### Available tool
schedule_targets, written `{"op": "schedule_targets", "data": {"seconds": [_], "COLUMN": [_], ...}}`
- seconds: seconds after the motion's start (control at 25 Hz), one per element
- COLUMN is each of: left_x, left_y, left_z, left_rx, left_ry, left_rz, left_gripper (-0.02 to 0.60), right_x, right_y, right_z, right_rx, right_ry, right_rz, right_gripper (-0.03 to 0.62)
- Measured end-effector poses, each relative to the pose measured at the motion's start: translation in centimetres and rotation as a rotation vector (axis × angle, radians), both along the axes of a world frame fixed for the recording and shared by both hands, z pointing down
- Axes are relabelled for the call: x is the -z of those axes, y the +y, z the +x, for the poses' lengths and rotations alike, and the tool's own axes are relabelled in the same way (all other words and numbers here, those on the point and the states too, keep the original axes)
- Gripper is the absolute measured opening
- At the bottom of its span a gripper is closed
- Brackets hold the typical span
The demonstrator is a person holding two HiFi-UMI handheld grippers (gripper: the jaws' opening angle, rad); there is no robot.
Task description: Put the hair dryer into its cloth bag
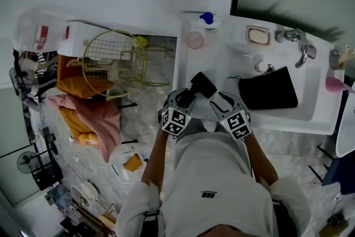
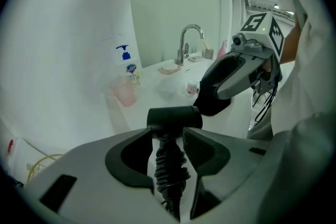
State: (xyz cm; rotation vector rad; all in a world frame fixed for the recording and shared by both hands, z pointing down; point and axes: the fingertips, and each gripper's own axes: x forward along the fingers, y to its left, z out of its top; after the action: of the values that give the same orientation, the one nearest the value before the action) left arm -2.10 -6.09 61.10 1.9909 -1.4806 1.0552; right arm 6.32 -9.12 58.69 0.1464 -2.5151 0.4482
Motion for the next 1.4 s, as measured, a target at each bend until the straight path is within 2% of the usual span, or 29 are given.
{"op": "schedule_targets", "data": {"seconds": [0.44, 0.72, 0.92, 1.4], "left_x": [-4.2, -4.9, -6.6, -8.7], "left_y": [1.0, 0.9, 2.5, 3.1], "left_z": [-0.1, 0.0, 0.0, -0.4], "left_rx": [-0.026, -0.053, -0.084, -0.124], "left_ry": [-0.019, -0.009, -0.031, 0.013], "left_rz": [-0.148, -0.218, -0.316, -0.331], "left_gripper": [0.216, 0.233, 0.276, 0.288], "right_x": [-1.6, -1.7, -1.8, -2.9], "right_y": [1.7, 1.2, 0.4, -0.3], "right_z": [-0.2, 1.0, 1.9, 2.5], "right_rx": [0.043, 0.014, -0.025, -0.173], "right_ry": [-0.006, -0.014, -0.013, 0.075], "right_rz": [-0.031, -0.039, -0.036, -0.007], "right_gripper": [0.198, 0.198, 0.198, 0.198]}}
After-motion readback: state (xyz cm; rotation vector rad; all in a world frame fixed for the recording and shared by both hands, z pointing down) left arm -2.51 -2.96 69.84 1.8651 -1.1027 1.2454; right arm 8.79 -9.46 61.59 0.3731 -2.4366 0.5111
